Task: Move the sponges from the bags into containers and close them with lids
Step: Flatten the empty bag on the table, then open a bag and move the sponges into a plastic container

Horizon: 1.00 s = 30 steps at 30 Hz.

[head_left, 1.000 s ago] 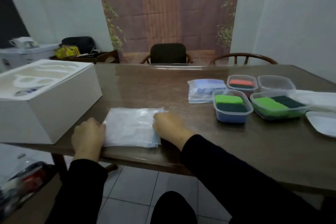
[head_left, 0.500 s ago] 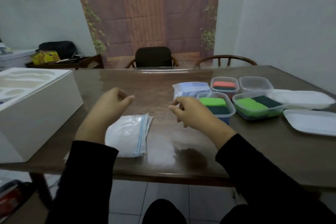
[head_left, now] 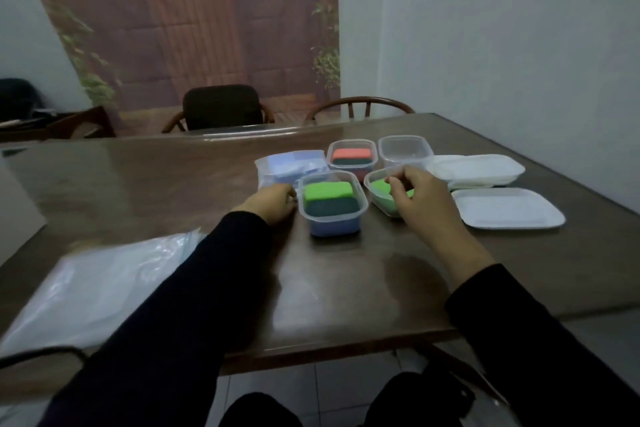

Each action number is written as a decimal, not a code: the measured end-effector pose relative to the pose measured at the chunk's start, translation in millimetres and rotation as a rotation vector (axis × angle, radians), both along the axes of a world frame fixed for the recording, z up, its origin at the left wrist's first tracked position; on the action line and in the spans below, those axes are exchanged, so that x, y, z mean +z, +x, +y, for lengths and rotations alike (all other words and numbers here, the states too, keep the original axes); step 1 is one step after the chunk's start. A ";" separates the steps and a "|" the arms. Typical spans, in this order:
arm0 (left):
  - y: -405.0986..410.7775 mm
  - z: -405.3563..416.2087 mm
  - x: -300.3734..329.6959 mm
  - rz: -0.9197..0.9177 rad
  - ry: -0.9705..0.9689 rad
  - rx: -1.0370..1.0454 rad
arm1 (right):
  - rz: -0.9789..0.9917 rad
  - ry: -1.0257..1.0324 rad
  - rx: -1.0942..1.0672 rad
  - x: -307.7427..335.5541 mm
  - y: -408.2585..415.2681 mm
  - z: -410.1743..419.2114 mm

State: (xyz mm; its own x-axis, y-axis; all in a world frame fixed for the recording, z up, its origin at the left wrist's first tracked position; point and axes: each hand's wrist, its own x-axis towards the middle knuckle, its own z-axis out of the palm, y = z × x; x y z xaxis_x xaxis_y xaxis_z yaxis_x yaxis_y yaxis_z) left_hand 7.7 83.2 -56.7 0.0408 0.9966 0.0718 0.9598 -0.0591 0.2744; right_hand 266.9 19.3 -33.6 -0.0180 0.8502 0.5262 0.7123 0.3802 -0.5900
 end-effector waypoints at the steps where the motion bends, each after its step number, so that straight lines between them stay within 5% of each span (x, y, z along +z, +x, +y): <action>1: -1.9 2.8 -3.5 0.038 0.023 0.009 | 0.011 0.019 -0.011 -3.1 3.9 0.8; 6: -9.6 10.9 -5.3 0.242 0.156 0.059 | 0.068 0.041 -0.010 -10.5 7.1 0.8; 11: -25.7 17.4 -0.2 0.121 0.149 0.224 | 0.056 0.035 0.021 -9.7 0.0 -4.9; 22: -51.9 -16.7 101.3 -0.740 0.624 0.359 | 0.024 0.004 0.050 -4.7 -2.2 -8.5; 25: -45.0 -52.3 136.1 -1.053 0.725 0.281 | 0.015 0.012 0.074 1.2 -3.4 -13.6; 30: -22.5 -142.6 142.0 -1.193 0.840 0.029 | 0.027 -0.007 0.159 7.5 -4.2 -28.0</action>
